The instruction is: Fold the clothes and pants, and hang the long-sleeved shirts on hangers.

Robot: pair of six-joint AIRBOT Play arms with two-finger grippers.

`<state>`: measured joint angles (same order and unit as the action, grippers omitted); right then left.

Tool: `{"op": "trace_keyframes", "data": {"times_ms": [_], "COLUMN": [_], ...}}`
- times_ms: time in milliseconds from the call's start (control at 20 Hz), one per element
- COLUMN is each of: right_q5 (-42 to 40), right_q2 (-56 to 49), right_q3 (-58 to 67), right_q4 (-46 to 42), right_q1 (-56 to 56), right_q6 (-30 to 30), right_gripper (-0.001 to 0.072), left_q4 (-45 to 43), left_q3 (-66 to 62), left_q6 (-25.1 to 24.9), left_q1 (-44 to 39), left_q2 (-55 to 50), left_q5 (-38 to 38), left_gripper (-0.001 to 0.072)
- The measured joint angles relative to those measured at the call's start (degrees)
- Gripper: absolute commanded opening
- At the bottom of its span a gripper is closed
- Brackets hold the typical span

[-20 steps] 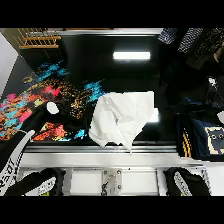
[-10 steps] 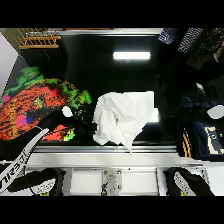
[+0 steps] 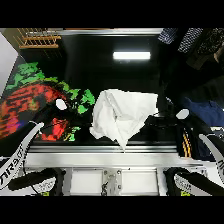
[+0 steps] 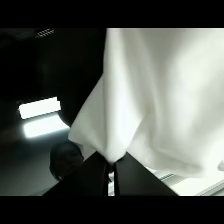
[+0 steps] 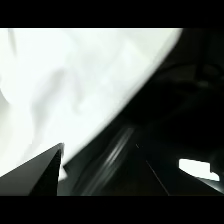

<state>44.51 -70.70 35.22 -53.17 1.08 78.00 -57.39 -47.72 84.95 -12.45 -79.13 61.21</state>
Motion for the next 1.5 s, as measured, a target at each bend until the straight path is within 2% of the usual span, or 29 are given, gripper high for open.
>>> {"op": "trace_keyframes", "data": {"times_ms": [100,150,200,250,400,500,750,1000,1250,1450,1500], "right_q5": [-3.43,-4.74,-6.19,-6.95,-7.74,-5.55,5.97,10.34,11.61,14.12,14.78], "right_q2": [-1.53,-2.01,-2.43,-2.78,-1.7,1.4,14.03,26.51,31.47,27.76,25.66], "right_q3": [-0.04,-0.07,-0.13,-0.17,2.19,7.54,28.52,39.01,40.98,40.68,40.17], "right_q4": [3.08,3.87,4.28,4.31,3.26,-1.66,-16.5,-21.2,-22.32,-22.6,-22.71], "right_q1": [2.49,3.41,4.2,4.72,5.18,4.02,-1.86,-6.71,-8.15,-8.33,-8.35], "right_q6": [0.0,0.02,0.0,0.0,-0.9,-1.44,-1.73,-1.53,1.31,4.39,4.83], "right_gripper": [0.0461,0.0323,0.009,0.0008,0.0007,0.0007,0.0007,0.0007,0.0007,0.001,0.0064], "left_q4": [0.0,-0.02,-0.02,-0.02,-1.66,-4.92,-12.26,-14.23,-14.67,-14.8,-14.82], "left_q3": [-0.11,-0.15,-0.17,-0.2,-2.14,-6.12,-21.68,-30.23,-31.5,-24.28,-21.51], "left_q6": [-0.02,-0.02,-0.07,-0.17,-0.39,-0.42,-0.55,-0.57,-0.57,0.09,0.61], "left_q1": [0.13,0.17,0.22,0.28,1.64,3.74,10.73,14.08,14.73,14.8,14.82], "left_q2": [0.0,0.0,0.0,0.0,0.92,3.58,17.4,32.39,41.05,42.58,42.05], "left_q5": [0.09,0.07,0.07,0.09,1.16,2.75,6.73,7.76,9.09,11.21,11.41], "left_gripper": [0.0006,0.0007,0.0006,0.0006,0.0006,0.0006,0.0006,0.0006,0.0006,0.0006,0.0006]}}
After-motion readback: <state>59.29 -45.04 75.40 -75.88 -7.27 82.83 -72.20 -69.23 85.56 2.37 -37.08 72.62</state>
